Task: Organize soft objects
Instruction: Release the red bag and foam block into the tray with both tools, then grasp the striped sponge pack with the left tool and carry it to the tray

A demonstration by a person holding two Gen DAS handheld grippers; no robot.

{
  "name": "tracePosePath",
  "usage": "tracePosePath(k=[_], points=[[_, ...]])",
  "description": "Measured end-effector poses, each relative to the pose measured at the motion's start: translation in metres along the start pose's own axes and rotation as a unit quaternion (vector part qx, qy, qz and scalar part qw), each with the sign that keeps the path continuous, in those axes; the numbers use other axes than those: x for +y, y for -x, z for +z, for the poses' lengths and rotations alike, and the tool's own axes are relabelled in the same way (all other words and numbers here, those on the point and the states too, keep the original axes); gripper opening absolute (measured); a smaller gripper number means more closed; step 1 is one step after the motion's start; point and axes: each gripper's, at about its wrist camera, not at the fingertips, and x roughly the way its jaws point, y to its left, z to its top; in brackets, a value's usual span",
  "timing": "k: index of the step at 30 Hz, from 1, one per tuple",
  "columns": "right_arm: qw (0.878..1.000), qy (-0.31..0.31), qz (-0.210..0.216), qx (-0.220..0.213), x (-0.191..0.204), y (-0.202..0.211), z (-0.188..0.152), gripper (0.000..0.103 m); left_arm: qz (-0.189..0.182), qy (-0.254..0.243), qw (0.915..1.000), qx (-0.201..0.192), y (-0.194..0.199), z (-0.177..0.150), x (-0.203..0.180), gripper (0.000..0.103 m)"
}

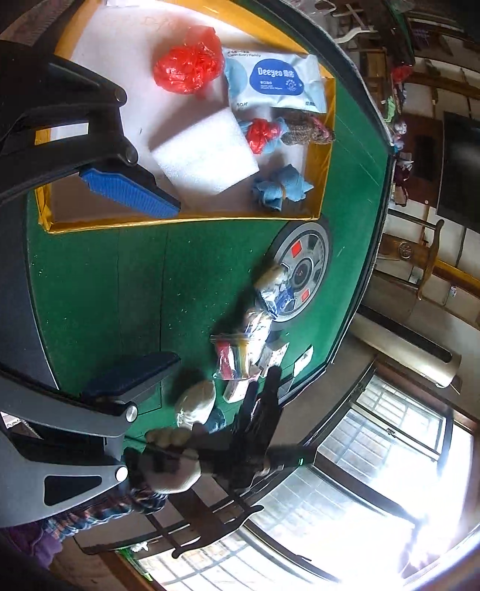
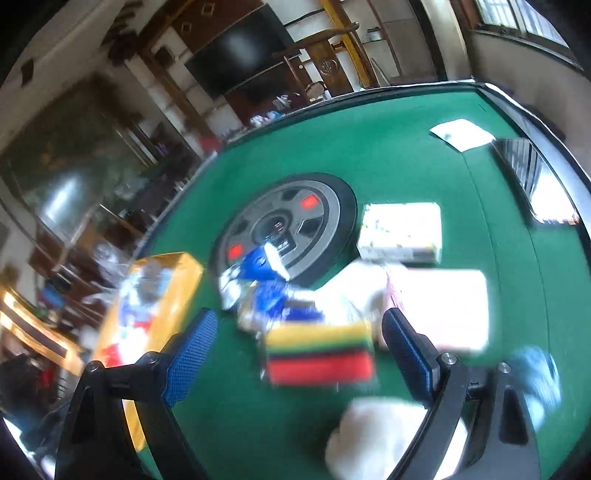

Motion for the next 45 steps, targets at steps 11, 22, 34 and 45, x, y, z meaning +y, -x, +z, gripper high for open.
tracePosePath(k=[11,22,34,45], points=[[0.968,0.039,0.208,0.132,0.045,-0.037,-0.037,0.088,0.004,-0.013,0.9993,0.034,-0.031,0.002,-0.004,0.075],[0.989,-0.051,0.127,-0.049,-0.037,0.044,-0.017,0.088,-0.038,-0.306,0.9479,0.079,-0.124,0.003,-0.117,0.075],[0.977,-0.139,0.134,-0.092,-0.086,0.062,-0.016,0.088,-0.021,-0.375,0.9141,0.153,-0.194,-0.001,-0.142,0.074],[0.978,-0.140,0.122,-0.092,-0.087,0.060,-0.017,0.088,-0.013,-0.302,0.9426,0.143,-0.173,-0.017,-0.133,0.050]])
